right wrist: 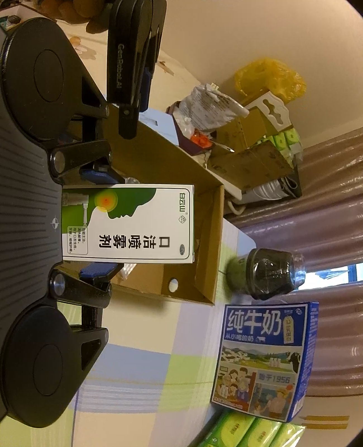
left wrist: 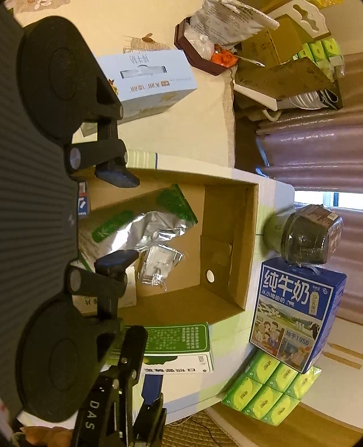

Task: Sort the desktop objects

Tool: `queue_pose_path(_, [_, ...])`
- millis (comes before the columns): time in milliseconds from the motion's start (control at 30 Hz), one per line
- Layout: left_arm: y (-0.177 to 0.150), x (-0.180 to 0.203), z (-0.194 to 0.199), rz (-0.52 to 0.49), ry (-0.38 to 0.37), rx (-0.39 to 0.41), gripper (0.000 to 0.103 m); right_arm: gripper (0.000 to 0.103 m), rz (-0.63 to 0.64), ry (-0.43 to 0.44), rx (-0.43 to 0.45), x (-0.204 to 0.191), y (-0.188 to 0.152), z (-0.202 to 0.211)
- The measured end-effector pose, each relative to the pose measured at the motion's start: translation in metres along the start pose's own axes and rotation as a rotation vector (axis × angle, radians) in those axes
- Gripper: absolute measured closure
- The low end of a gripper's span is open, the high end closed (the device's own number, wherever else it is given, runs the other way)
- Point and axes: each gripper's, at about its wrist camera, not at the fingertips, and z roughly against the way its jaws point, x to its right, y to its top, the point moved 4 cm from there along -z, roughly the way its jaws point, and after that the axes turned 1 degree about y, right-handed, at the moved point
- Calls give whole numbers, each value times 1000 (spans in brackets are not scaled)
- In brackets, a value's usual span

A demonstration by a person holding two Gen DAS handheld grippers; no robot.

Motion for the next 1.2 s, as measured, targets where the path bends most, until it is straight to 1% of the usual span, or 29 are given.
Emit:
queue_pose_path(167, [-6, -9, 6, 5, 9, 4, 60, 51, 4, -1, -1, -6, 3, -3])
queue_pose_path(233, [-8, -11, 8, 7, 12, 5, 59, 51, -12, -2, 4, -5, 5, -6])
queue_pose_path(267, [-9, -13, 9, 9, 13, 6, 58, 47, -24, 12, 8, -5, 6, -7])
queue_pose_path(300, [-11, -14, 11, 11, 11, 8, 55, 41, -39, 25, 16, -3, 7, -8])
queue_pose_path(333, [-12, -14, 12, 12, 8, 9, 52, 29, -54, 22, 36, -1, 8, -6])
queue_pose_path(400, [-16, -15, 15, 13, 9, 13, 41, 28, -58, 18, 61, 1, 9, -1])
queue_pose_path(467, [-19, -14, 17, 2, 14, 17, 40, 28, -61, 16, 60, 4, 7, 2])
queue_pose_path(533, [-23, -13, 18, -6, 13, 11, 36, 27, -60, 4, 64, 6, 6, 7])
queue_pose_path(667, [-31, -5, 23, -23, 12, 12, 25, 19, -54, -11, 61, 7, 1, 17])
queue_pose_path(767, [-36, 1, 29, -39, 17, 20, 20, 14, -49, -16, 60, 5, -5, 26])
queue_pose_path(867, [-42, 6, 36, -45, 19, 34, 11, 8, -44, -30, 59, 2, -15, 39])
queue_pose_path(967, [-48, 12, 46, -58, 23, 53, 3, 4, -39, -41, 56, -1, -27, 52])
queue_pose_path(1000, [-52, 14, 49, -64, 27, 61, 1, 2, -34, -44, 54, -3, -31, 56])
queue_pose_path(1200, [-72, 23, 72, -68, 60, 90, 1, 2, -3, -46, 38, -17, -55, 81])
